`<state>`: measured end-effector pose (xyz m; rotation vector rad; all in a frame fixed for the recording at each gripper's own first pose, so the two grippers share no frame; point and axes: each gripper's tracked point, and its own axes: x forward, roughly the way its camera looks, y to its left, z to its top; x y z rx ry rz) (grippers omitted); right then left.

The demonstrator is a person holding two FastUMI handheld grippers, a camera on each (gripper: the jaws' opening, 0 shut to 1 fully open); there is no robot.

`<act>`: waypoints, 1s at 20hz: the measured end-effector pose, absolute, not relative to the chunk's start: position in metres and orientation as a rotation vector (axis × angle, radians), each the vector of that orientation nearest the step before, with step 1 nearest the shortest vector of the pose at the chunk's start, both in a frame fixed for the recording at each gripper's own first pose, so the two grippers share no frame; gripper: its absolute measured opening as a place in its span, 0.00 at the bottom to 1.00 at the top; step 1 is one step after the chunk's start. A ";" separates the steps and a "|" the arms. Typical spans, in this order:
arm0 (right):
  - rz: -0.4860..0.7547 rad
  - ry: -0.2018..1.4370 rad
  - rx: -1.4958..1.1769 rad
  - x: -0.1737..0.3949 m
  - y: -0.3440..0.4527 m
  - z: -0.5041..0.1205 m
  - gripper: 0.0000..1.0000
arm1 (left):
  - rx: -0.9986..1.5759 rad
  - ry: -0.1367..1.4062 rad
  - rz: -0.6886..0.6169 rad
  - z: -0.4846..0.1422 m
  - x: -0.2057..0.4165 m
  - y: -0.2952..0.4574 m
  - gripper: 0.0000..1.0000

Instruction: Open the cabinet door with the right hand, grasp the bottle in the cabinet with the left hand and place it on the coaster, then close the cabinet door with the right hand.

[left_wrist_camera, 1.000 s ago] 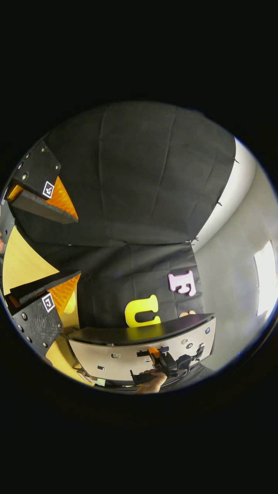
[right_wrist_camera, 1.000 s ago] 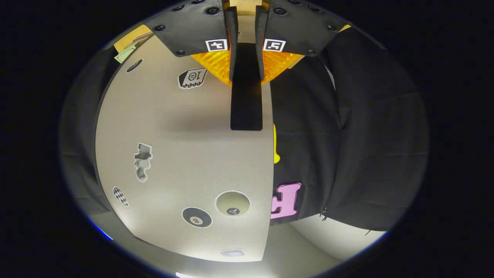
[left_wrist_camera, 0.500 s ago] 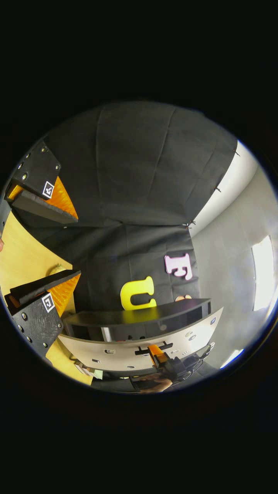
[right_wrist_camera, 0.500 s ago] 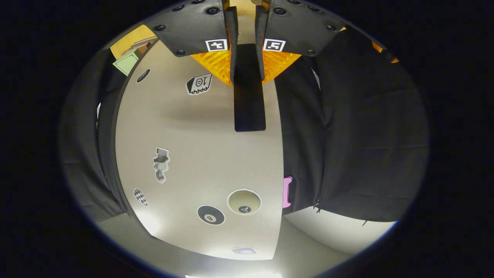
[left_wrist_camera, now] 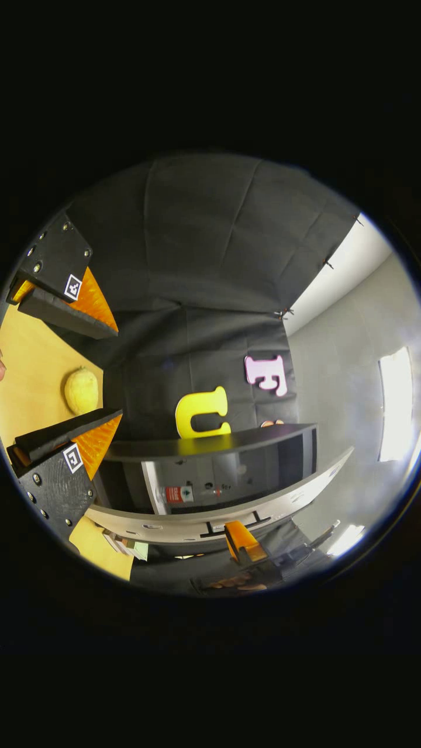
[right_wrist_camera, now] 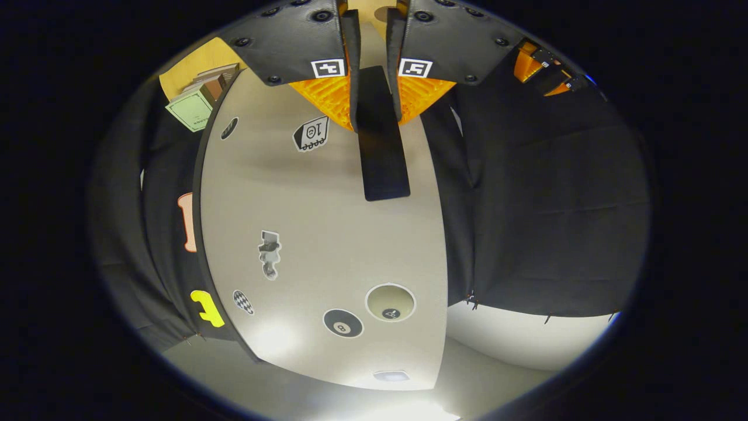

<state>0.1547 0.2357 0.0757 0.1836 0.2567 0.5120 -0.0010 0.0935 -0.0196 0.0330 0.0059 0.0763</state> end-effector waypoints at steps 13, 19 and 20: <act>0.589 0.237 0.161 0.132 0.188 0.076 0.19 | 0.036 -0.001 -0.085 0.008 -0.007 -0.056 0.70; 0.577 0.224 0.157 0.134 0.171 0.076 0.19 | 0.041 0.002 -0.149 0.013 -0.008 -0.113 0.70; 0.572 0.219 0.146 0.133 0.167 0.077 0.19 | 0.041 0.001 -0.155 0.013 -0.008 -0.120 0.70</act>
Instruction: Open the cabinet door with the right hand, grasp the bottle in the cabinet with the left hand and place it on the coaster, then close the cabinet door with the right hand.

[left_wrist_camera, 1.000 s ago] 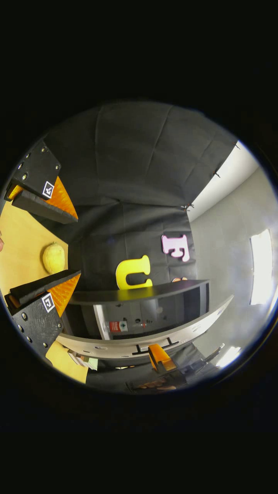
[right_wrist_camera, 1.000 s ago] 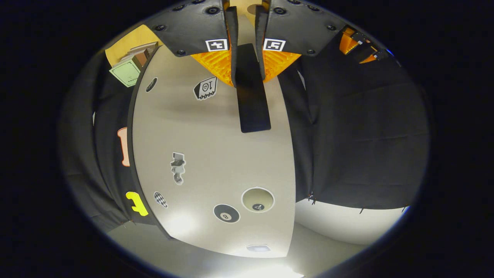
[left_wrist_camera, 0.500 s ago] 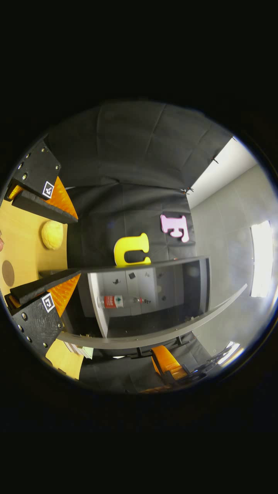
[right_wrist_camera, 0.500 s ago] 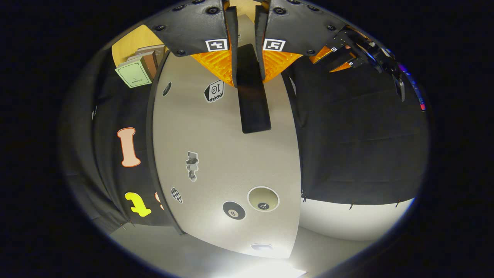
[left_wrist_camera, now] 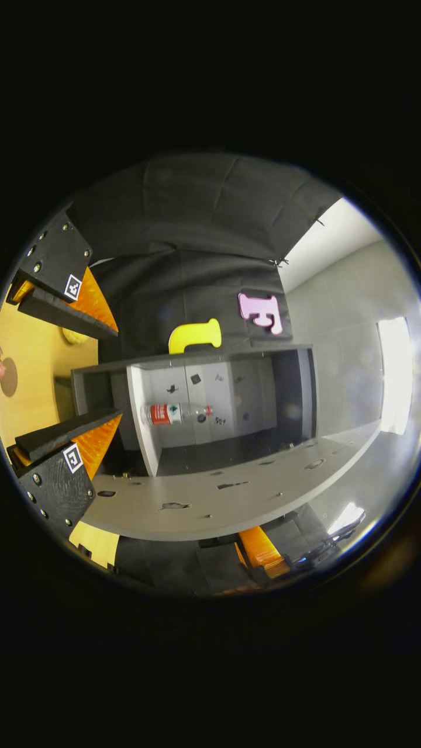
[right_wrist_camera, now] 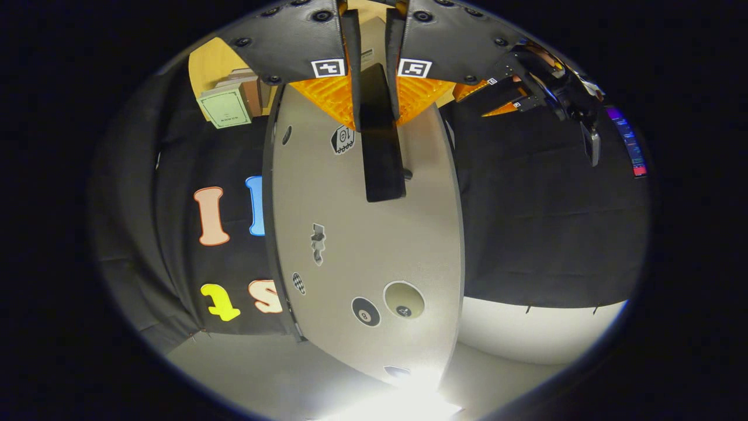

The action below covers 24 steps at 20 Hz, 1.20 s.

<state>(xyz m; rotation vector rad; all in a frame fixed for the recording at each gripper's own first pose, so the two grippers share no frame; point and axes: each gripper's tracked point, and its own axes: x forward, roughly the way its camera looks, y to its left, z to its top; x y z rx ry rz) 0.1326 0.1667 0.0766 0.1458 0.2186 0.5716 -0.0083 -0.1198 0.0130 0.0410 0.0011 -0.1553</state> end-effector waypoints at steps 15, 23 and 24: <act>0.414 0.145 0.054 0.155 0.099 0.074 0.14 | 0.052 -0.009 -0.148 0.031 -0.030 -0.190 0.70; 0.422 0.118 0.133 0.146 0.091 0.078 0.27 | -0.005 0.027 -0.222 0.058 -0.011 -0.219 0.72; 0.402 0.114 0.139 0.146 0.088 0.077 0.28 | -0.017 0.033 -0.232 0.062 -0.004 -0.219 0.72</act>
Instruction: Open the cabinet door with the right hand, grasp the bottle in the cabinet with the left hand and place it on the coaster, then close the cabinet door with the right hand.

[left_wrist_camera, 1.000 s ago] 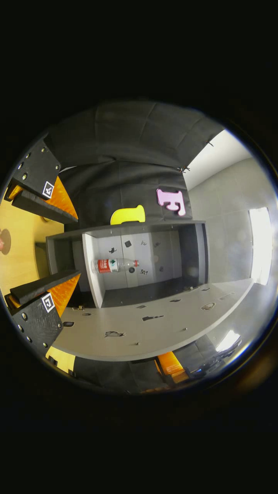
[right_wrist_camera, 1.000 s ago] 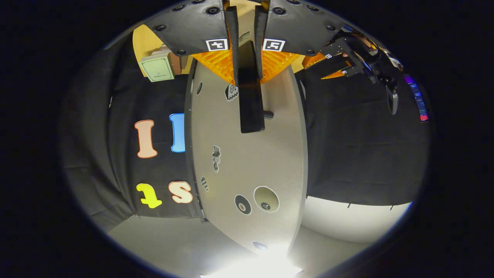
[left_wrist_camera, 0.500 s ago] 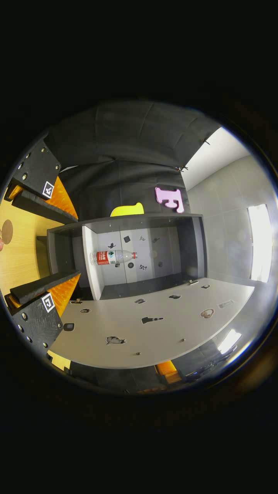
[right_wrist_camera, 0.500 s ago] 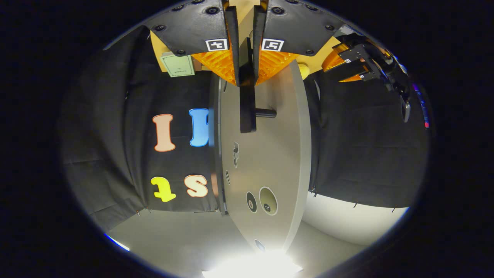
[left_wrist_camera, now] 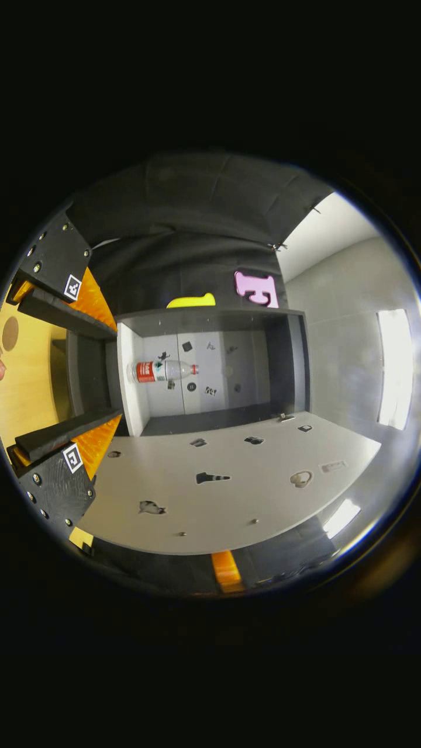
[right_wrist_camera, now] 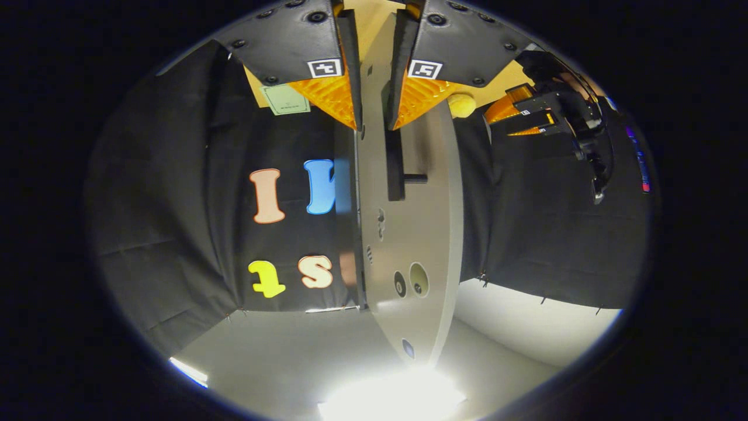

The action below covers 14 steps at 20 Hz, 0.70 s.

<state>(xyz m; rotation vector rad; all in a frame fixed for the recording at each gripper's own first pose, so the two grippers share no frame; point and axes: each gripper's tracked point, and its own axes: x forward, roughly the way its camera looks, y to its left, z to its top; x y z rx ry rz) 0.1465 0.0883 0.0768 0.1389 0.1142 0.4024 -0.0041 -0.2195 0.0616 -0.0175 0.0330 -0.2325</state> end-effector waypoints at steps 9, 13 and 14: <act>0.181 0.163 0.111 0.146 0.042 0.059 0.98 | 0.006 0.026 -0.268 0.093 0.078 -0.228 0.70; 0.118 0.187 0.088 0.147 0.030 0.052 0.98 | 0.018 0.020 -0.293 0.106 0.122 -0.237 0.70; 0.104 0.191 0.088 0.148 0.028 0.051 0.98 | 0.024 0.015 -0.298 0.110 0.132 -0.237 0.70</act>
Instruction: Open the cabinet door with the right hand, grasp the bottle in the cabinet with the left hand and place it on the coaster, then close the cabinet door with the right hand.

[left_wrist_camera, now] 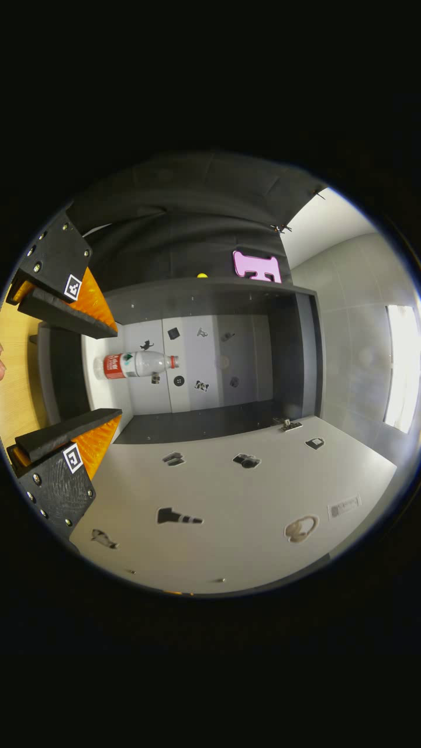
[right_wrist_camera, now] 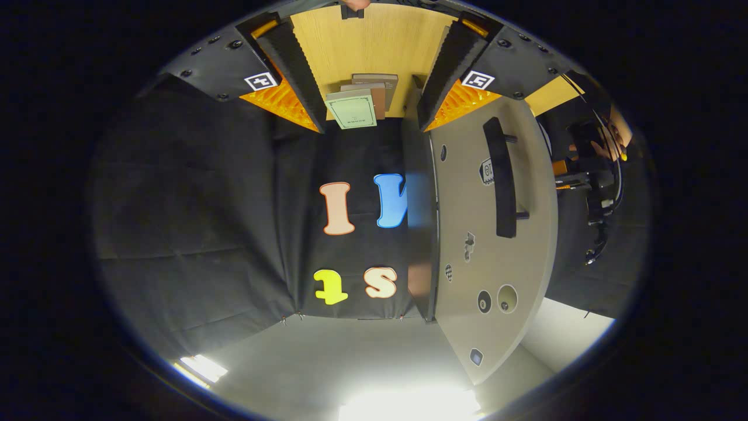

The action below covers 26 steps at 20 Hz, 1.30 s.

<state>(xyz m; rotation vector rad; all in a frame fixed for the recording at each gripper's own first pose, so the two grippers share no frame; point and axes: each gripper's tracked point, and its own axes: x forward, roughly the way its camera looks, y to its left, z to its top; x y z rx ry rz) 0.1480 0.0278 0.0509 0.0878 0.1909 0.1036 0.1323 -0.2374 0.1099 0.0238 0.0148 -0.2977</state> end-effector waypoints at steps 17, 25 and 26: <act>-0.149 0.296 0.077 0.145 -0.003 0.028 0.99 | 0.001 0.001 -0.361 0.090 0.302 -0.274 0.70; -0.190 0.318 0.071 0.144 -0.007 0.025 0.98 | 0.002 0.050 -0.334 0.059 0.349 -0.274 0.70; -0.192 0.319 0.066 0.144 -0.007 0.024 0.98 | 0.002 0.056 -0.327 0.056 0.352 -0.273 0.70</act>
